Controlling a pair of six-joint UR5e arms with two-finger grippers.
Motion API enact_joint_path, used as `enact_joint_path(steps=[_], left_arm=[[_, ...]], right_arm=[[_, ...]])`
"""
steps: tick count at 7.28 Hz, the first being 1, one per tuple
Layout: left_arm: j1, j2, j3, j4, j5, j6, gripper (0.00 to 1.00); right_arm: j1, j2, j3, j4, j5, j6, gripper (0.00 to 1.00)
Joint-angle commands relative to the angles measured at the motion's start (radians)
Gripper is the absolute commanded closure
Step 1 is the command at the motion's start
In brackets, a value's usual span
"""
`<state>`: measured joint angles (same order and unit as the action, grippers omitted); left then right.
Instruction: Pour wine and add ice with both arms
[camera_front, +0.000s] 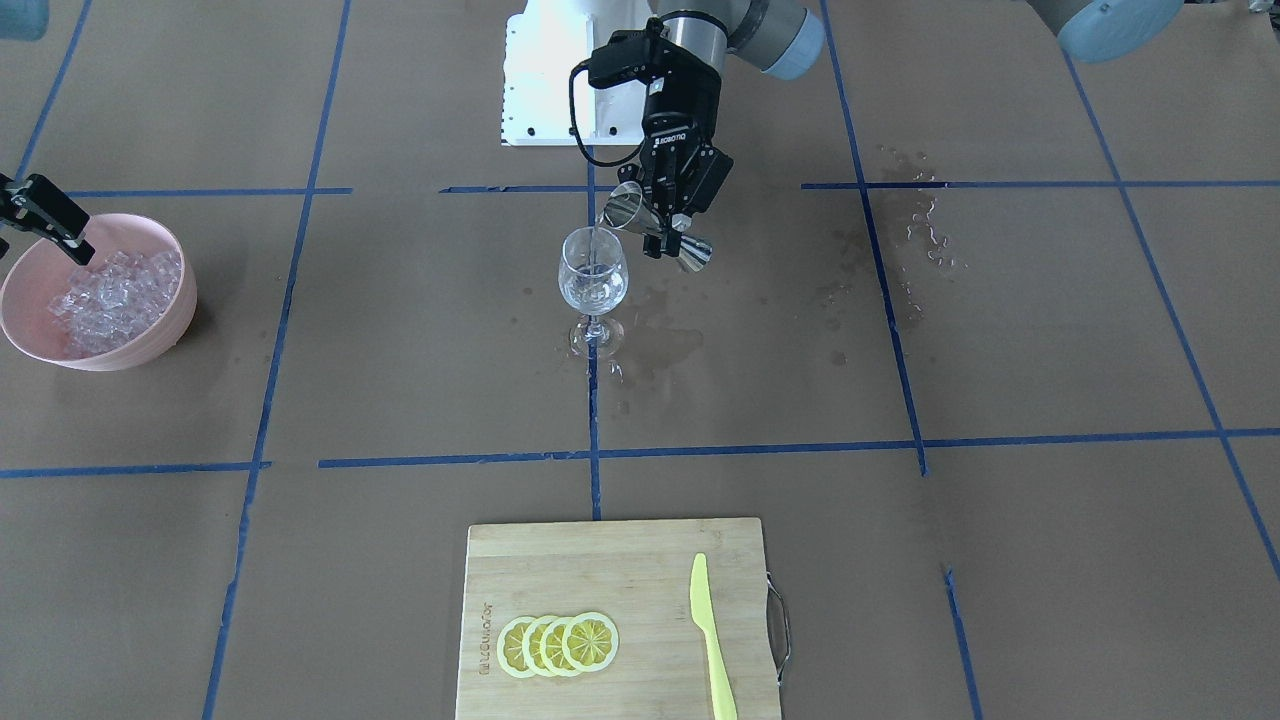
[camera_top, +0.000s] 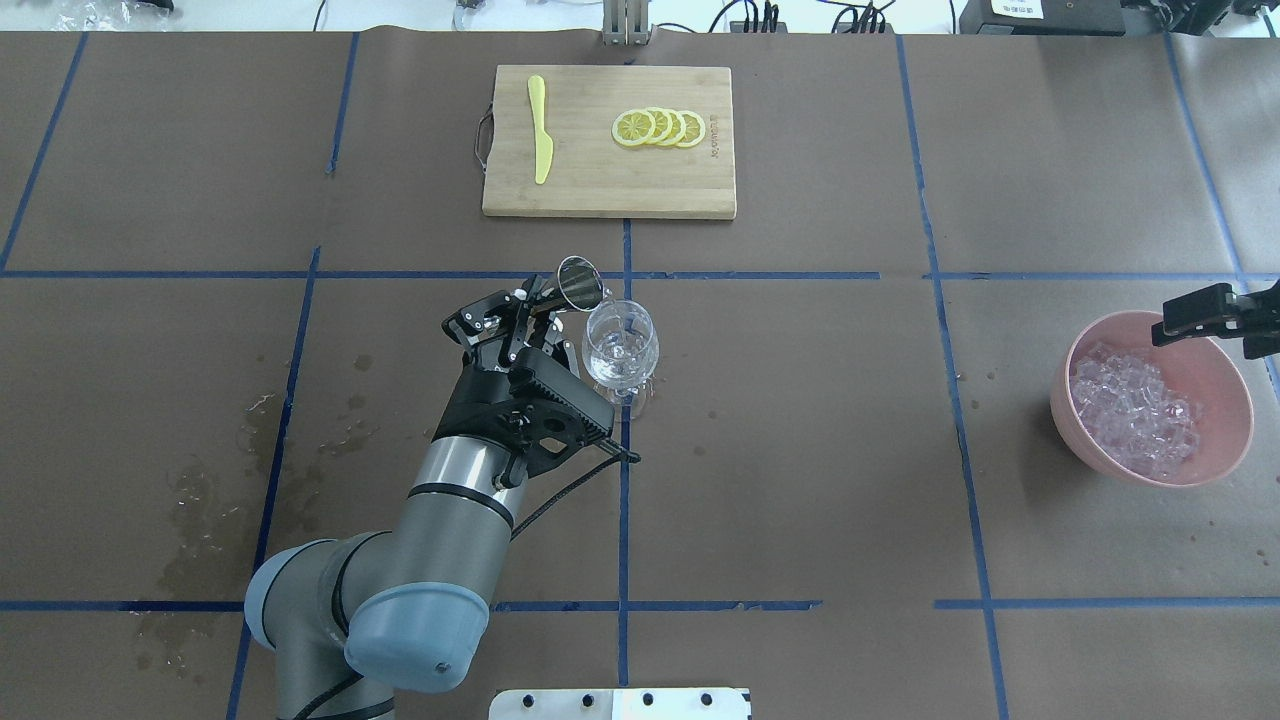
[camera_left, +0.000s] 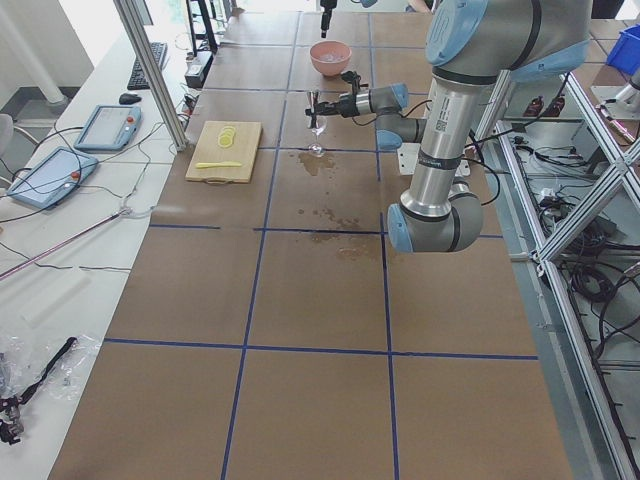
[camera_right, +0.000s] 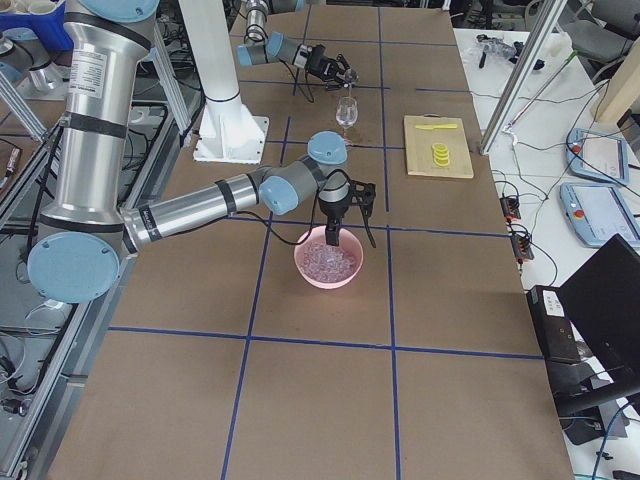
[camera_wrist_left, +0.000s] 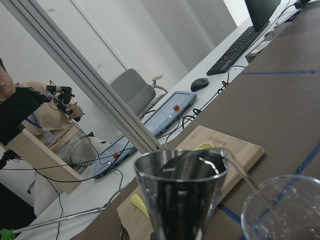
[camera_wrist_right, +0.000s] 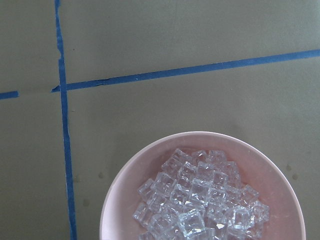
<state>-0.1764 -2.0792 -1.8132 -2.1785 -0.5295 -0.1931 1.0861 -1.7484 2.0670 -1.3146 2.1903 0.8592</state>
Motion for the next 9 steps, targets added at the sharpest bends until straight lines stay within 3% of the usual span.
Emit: enact_joint_path(steps=[1, 2, 9], left_arm=[[0.000, -0.002, 0.002, 0.000, 0.032, 0.088, 1.00], [0.000, -0.009, 0.008, 0.000, 0.083, 0.143, 1.00], [0.043, -0.009, 0.041, 0.002, 0.181, 0.386, 1.00]], right_arm=[[-0.002, 0.003, -0.001, 0.000, 0.000, 0.001, 0.00], [-0.002, 0.003, -0.001, 0.000, 0.002, 0.001, 0.00], [-0.002, 0.001, -0.001, 0.000, 0.008, 0.001, 0.00]])
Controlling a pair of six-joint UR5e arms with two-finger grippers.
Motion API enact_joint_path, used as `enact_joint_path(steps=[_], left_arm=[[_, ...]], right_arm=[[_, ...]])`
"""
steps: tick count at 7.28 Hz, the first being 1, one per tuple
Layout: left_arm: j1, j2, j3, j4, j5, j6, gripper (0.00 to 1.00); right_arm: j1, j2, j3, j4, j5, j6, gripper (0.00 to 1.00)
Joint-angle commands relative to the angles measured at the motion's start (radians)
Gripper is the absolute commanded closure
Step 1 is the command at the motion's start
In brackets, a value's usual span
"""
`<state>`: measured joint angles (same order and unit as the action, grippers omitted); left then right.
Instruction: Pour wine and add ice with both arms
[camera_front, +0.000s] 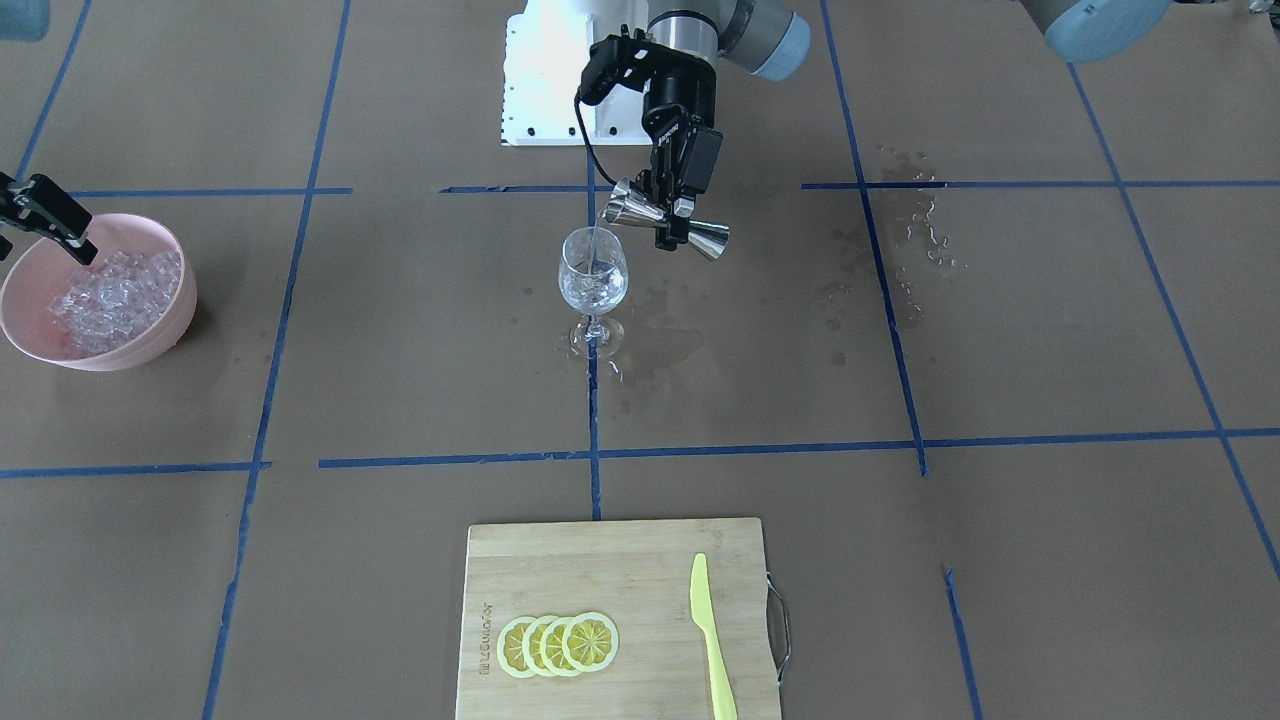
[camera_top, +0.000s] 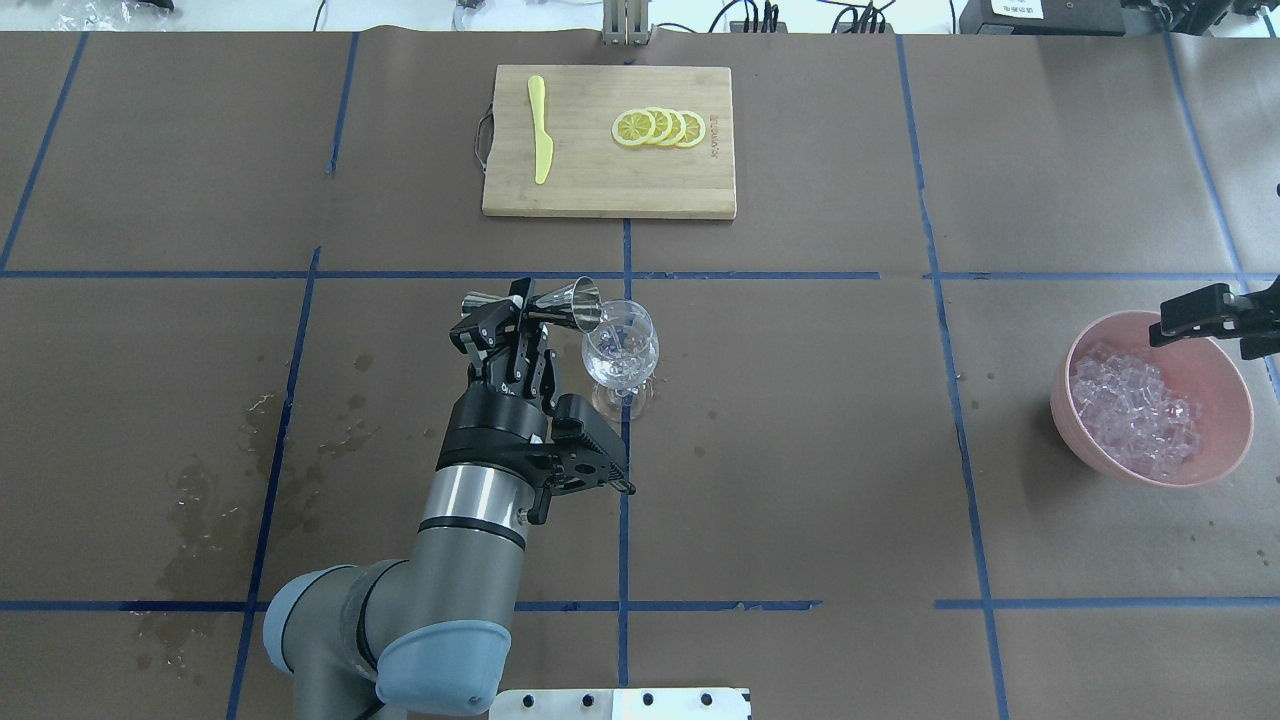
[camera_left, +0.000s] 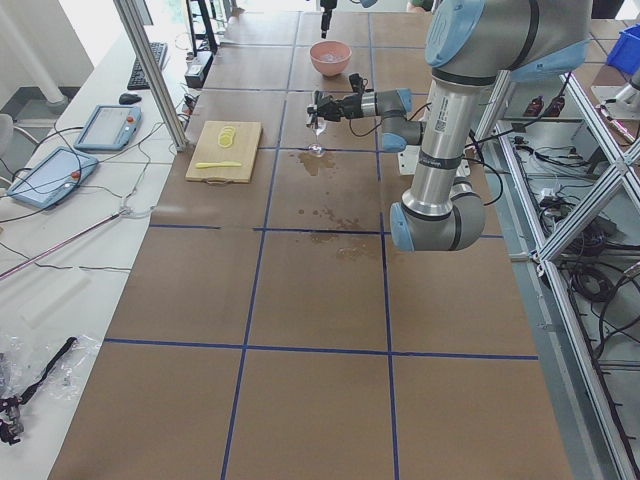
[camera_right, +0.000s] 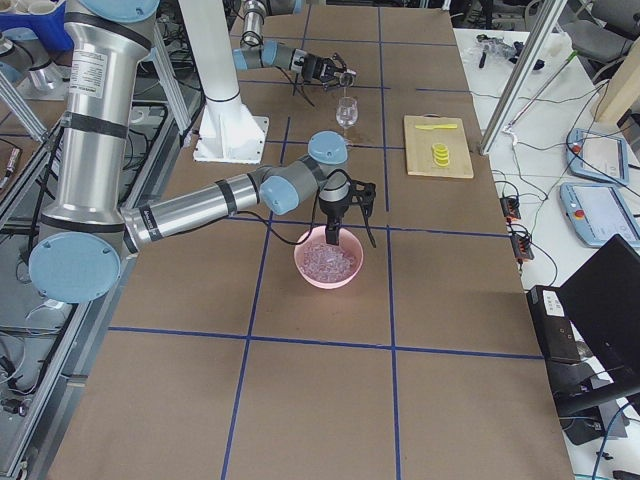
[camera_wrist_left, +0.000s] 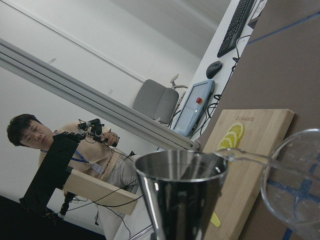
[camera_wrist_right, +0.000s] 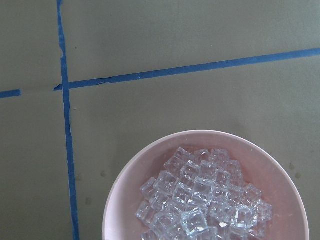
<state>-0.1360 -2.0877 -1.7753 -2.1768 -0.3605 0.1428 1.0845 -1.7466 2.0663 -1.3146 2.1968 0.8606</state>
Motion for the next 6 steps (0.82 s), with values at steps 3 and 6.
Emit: enact_joint_path(steps=[3, 6], left_arm=[[0.004, -0.015, 0.020, 0.002, 0.047, 0.188, 1.00], [0.004, -0.020, 0.022, 0.006, 0.057, 0.279, 1.00]], right_arm=[[0.000, -0.001, -0.002, 0.000, 0.003, 0.000, 0.00], [0.000, 0.002, -0.003, 0.000, 0.003, 0.000, 0.00]])
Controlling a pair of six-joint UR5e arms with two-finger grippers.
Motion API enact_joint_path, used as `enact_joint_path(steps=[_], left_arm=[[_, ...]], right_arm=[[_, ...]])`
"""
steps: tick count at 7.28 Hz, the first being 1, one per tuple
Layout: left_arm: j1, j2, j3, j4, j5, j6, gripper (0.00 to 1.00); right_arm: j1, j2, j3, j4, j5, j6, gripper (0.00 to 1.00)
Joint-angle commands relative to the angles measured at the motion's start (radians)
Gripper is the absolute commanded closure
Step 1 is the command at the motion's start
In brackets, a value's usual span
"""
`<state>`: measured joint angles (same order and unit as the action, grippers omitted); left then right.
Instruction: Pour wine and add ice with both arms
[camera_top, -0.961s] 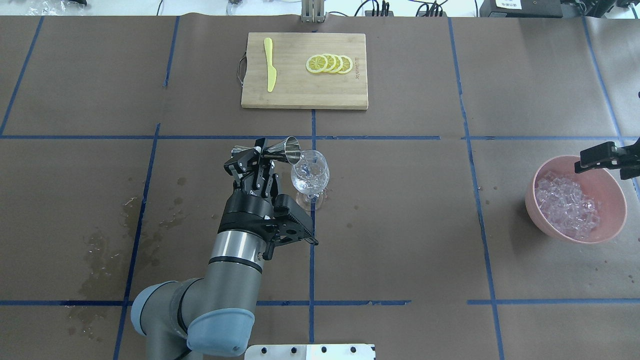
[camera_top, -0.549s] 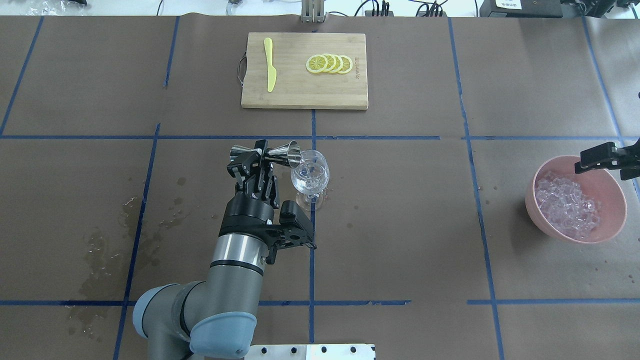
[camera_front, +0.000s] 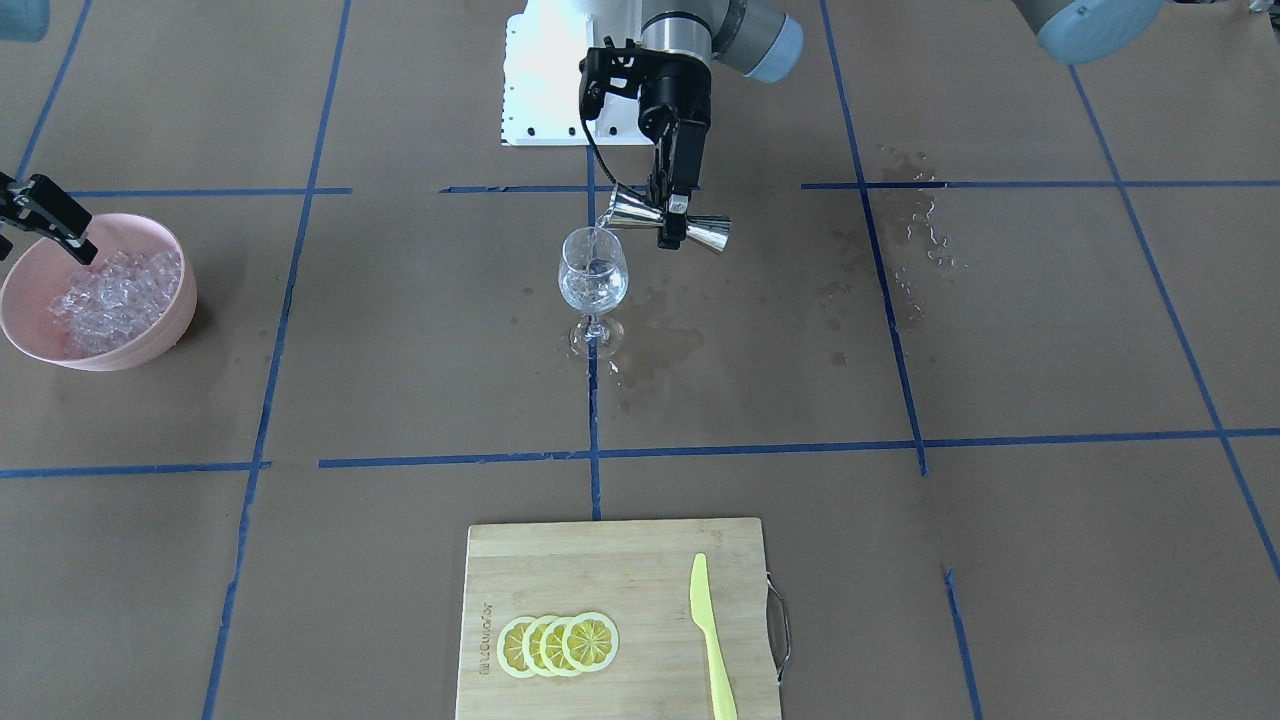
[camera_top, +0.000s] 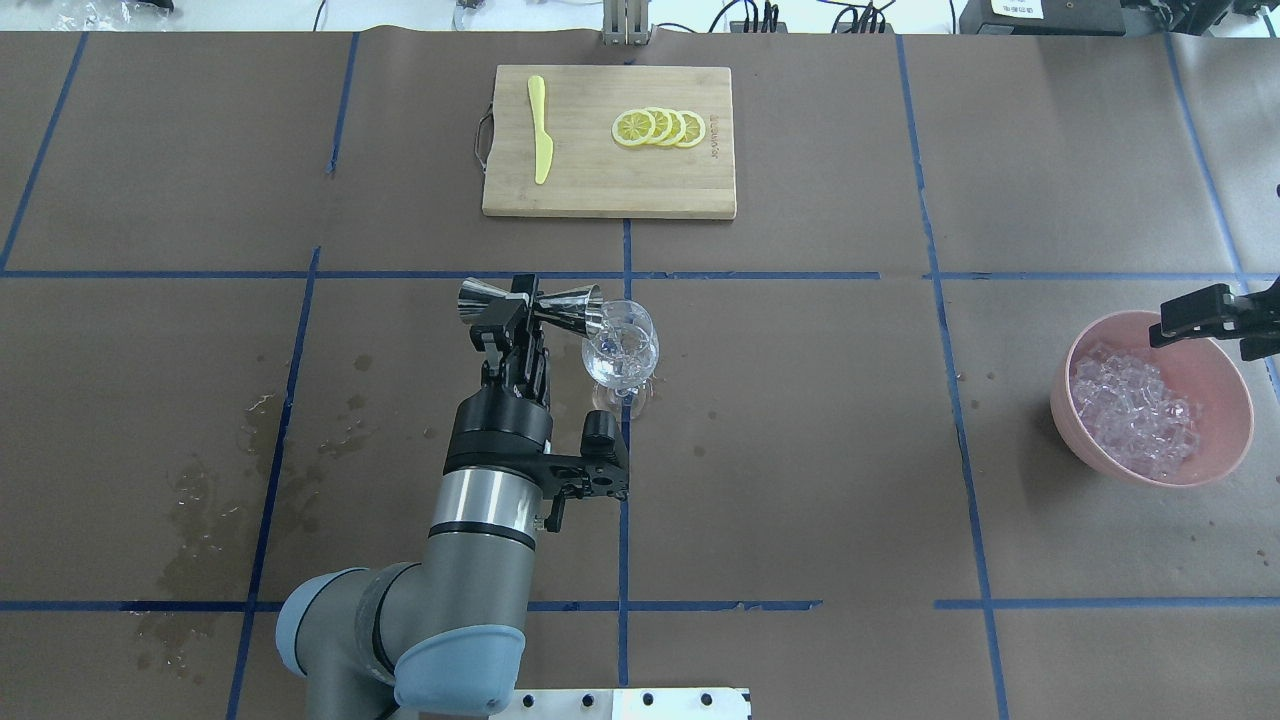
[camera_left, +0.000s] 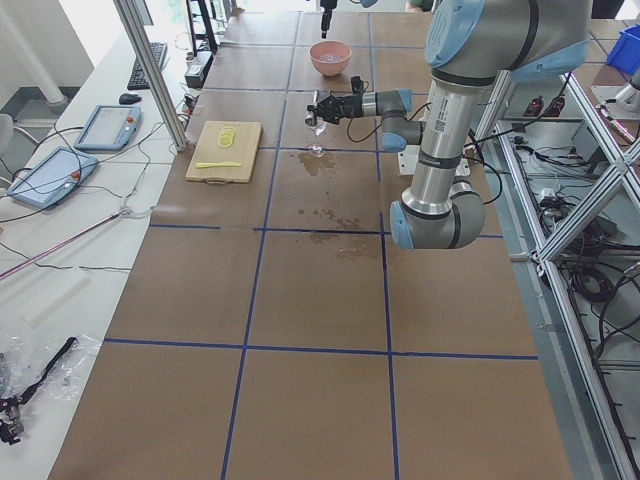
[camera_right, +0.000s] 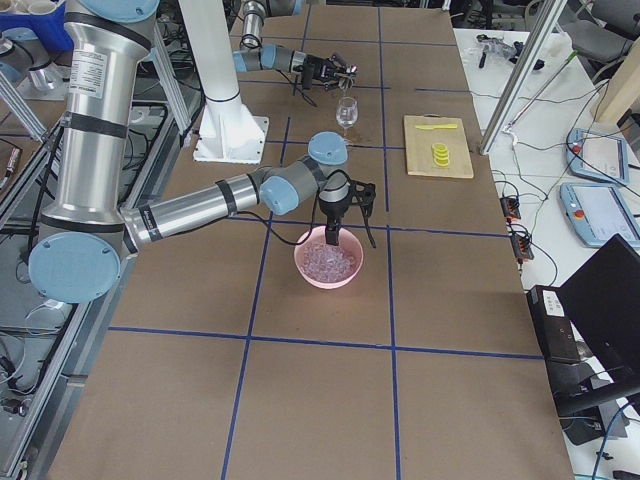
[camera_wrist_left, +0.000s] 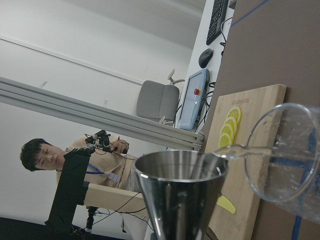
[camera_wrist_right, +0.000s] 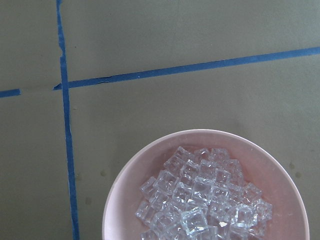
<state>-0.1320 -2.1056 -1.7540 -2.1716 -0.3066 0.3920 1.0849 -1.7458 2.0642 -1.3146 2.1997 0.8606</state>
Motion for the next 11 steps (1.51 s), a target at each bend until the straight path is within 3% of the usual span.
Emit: enact_joint_path(steps=[1, 6, 9, 11], left_arm=[[0.000, -0.002, 0.002, -0.001, 0.003, 0.031, 1.00], [0.008, -0.004, 0.002, -0.039, 0.033, 0.004, 1.00], [0.008, 0.002, 0.070, -0.146, 0.034, -0.232, 1.00], [-0.001, 0.016, 0.061, -0.148, 0.032, -0.229, 1.00]], right_arm=[[0.000, 0.003, -0.001, 0.000, 0.000, 0.000, 0.00], [0.000, 0.006, 0.000, 0.000, 0.002, 0.000, 0.00], [0.000, 0.006, 0.000, 0.000, 0.003, 0.000, 0.00], [0.001, 0.006, 0.002, 0.002, 0.003, 0.000, 0.00]])
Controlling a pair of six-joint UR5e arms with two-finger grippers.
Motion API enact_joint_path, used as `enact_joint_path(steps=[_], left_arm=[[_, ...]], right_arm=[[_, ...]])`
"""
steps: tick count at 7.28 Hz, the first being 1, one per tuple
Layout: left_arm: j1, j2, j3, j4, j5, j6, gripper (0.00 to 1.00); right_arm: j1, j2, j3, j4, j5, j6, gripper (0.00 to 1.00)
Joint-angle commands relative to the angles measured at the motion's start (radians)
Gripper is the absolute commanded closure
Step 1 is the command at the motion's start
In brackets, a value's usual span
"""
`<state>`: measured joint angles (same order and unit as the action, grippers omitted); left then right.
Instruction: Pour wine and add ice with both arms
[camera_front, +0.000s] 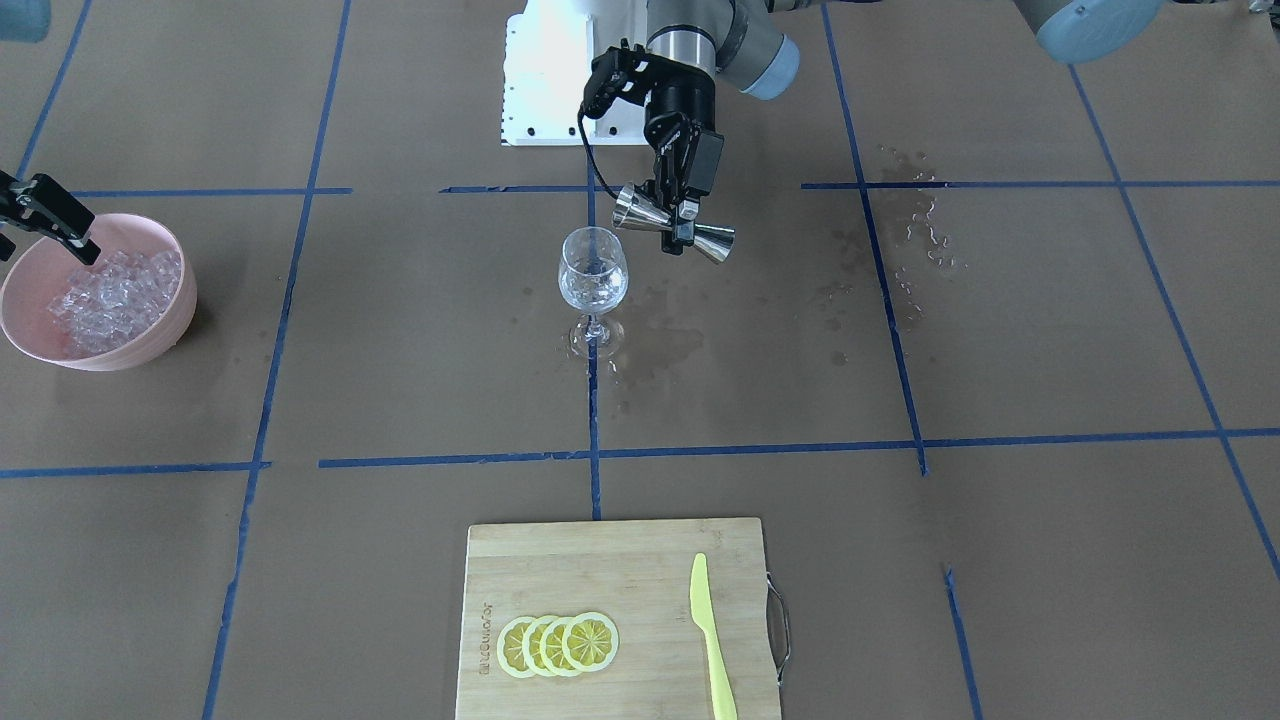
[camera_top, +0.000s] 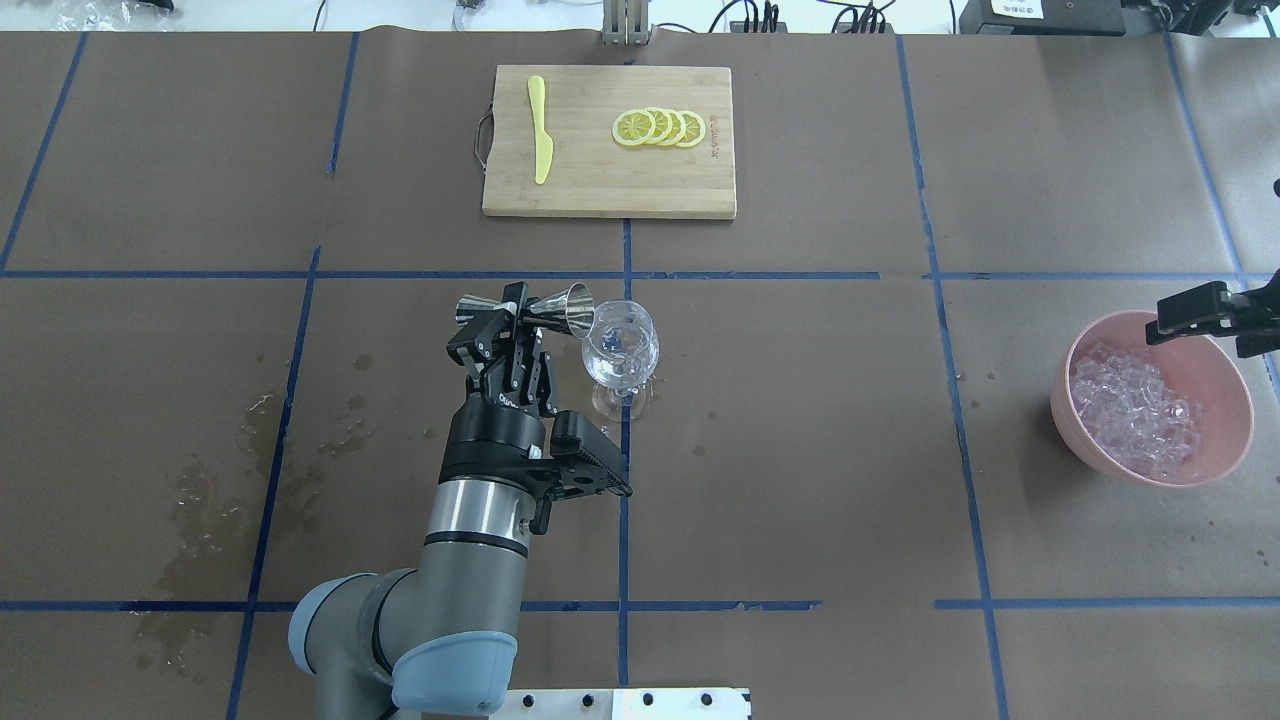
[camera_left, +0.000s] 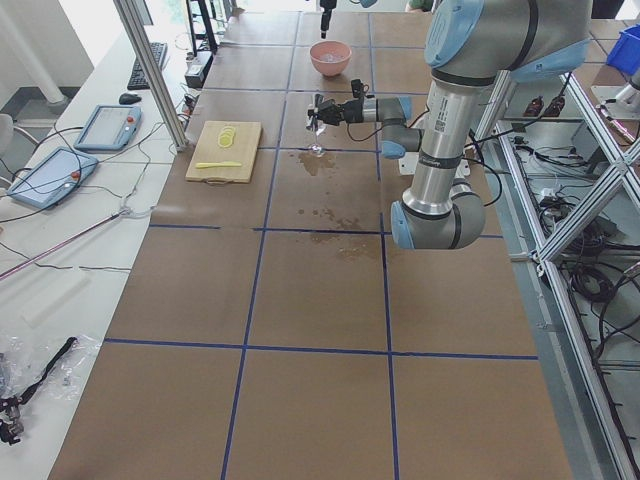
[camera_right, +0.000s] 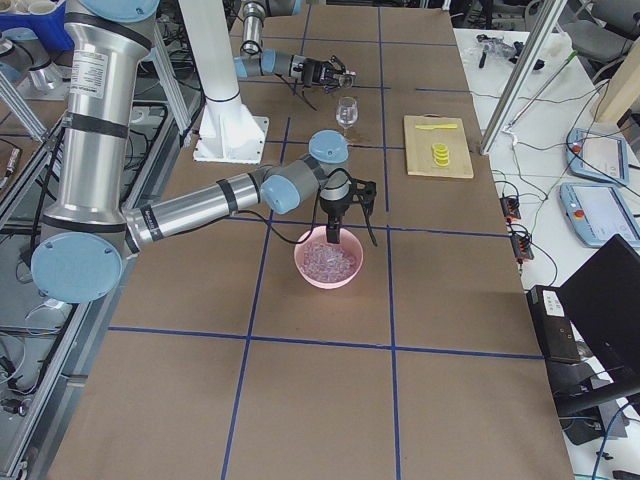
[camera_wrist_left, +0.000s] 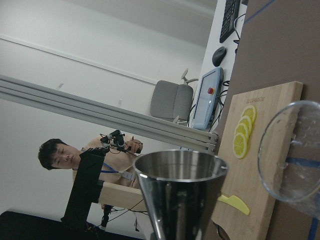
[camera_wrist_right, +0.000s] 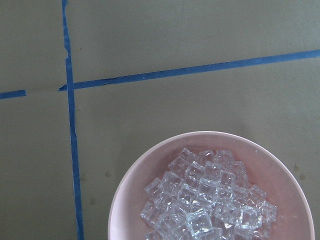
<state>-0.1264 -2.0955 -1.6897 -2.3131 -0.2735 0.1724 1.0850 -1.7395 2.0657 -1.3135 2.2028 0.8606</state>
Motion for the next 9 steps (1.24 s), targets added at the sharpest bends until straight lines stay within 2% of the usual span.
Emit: enact_joint_path(steps=[1, 4, 5, 7, 9], left_arm=[[-0.012, 0.041, -0.020, -0.040, -0.003, -0.010, 1.00], [-0.021, 0.211, -0.030, -0.359, -0.007, -0.001, 1.00], [-0.025, 0.242, -0.031, -0.421, -0.009, -0.001, 1.00], [-0.029, 0.261, -0.034, -0.570, -0.038, -0.007, 1.00], [-0.029, 0.273, -0.036, -0.649, -0.033, -0.016, 1.00]], right_arm=[[0.001, 0.000, 0.001, 0.000, 0.000, 0.000, 0.00], [0.000, -0.009, -0.003, 0.002, -0.011, -0.012, 0.00], [0.000, -0.012, -0.007, 0.002, -0.012, -0.011, 0.00], [-0.029, -0.014, -0.015, 0.002, -0.047, -0.009, 0.00], [-0.059, -0.012, -0.021, 0.003, -0.074, -0.006, 0.00]])
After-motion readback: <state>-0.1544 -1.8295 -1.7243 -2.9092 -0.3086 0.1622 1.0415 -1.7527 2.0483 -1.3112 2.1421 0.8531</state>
